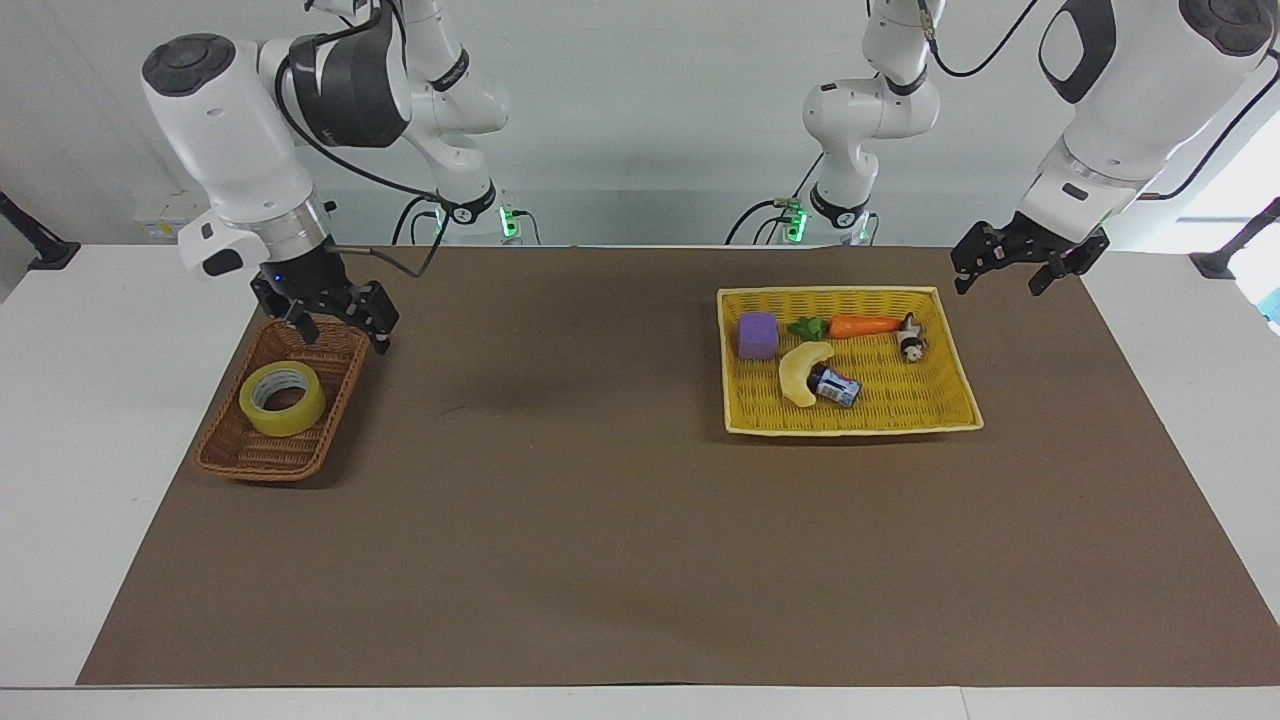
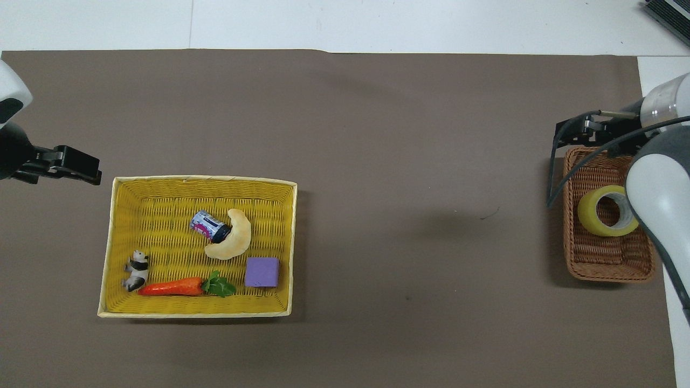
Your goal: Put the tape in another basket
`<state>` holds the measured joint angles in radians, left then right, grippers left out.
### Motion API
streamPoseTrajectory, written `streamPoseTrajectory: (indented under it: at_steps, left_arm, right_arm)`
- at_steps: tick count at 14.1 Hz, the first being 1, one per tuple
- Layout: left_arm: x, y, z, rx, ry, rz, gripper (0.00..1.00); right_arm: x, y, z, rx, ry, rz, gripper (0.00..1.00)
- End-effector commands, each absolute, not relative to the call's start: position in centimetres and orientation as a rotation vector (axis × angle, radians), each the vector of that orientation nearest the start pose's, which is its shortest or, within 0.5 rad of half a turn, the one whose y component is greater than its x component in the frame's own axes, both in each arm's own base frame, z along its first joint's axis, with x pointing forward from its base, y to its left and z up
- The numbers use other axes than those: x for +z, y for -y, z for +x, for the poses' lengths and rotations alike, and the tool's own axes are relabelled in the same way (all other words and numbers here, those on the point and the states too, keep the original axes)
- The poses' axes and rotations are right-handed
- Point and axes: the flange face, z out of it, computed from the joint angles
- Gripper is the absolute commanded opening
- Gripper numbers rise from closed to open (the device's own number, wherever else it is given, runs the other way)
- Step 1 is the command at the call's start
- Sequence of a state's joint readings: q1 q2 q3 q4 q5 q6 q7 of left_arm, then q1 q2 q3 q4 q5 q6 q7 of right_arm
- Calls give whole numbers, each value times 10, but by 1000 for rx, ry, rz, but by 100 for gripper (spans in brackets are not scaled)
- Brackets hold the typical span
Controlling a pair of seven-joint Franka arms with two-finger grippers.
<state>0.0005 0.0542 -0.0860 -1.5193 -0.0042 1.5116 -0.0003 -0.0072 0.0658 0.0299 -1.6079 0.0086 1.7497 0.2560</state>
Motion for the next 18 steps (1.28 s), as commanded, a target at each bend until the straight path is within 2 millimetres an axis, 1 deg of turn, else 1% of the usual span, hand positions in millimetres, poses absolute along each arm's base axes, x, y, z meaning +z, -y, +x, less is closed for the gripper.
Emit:
streamPoseTrajectory:
  at_steps: [1, 2, 3, 5, 6, 8, 9, 10, 11, 12, 13, 14, 16, 18]
  left_arm:
    - [617, 44, 564, 118, -146, -3135, 100]
    - [617, 44, 564, 115, -146, -3135, 100]
    - [617, 44, 564, 115, -146, -3135, 100]
    - [617, 44, 564, 118, -146, -3135, 100]
    - [617, 44, 564, 115, -146, -3135, 100]
    - [617, 44, 564, 118, -146, -3135, 100]
    - [617, 44, 564, 118, -146, -3135, 100]
    - [617, 44, 564, 115, -146, -3135, 100]
    - [617, 44, 564, 118, -146, -3135, 100]
    - [617, 44, 564, 115, -144, -3135, 100]
    - [617, 44, 564, 118, -146, -3135, 100]
    - [617, 45, 564, 118, -149, -3135, 100]
    - [617, 45, 564, 115, -149, -3135, 100]
    - [617, 44, 564, 115, -146, -3135, 100]
  right_arm:
    - [619, -6, 563, -147, -420, -3112, 100]
    - [630, 2, 554, -151, -431, -3111, 100]
    - [647, 7, 545, -177, -440, -3107, 100]
    - [675, 12, 526, -155, -451, -3112, 100]
    - [684, 15, 518, -133, -459, -3123, 100]
    - [689, 15, 508, -134, -440, -3134, 100]
    - [687, 19, 506, -119, -416, -3137, 100]
    - [685, 19, 501, -100, -397, -3131, 100]
    - [681, 17, 495, -85, -382, -3133, 100]
    - [680, 9, 491, -88, -370, -3135, 100]
    - [681, 4, 492, -90, -344, -3139, 100]
    - [681, 4, 492, -88, -337, -3140, 100]
    - [680, 15, 493, -75, -341, -3140, 100]
    - [680, 17, 491, -65, -313, -3144, 100]
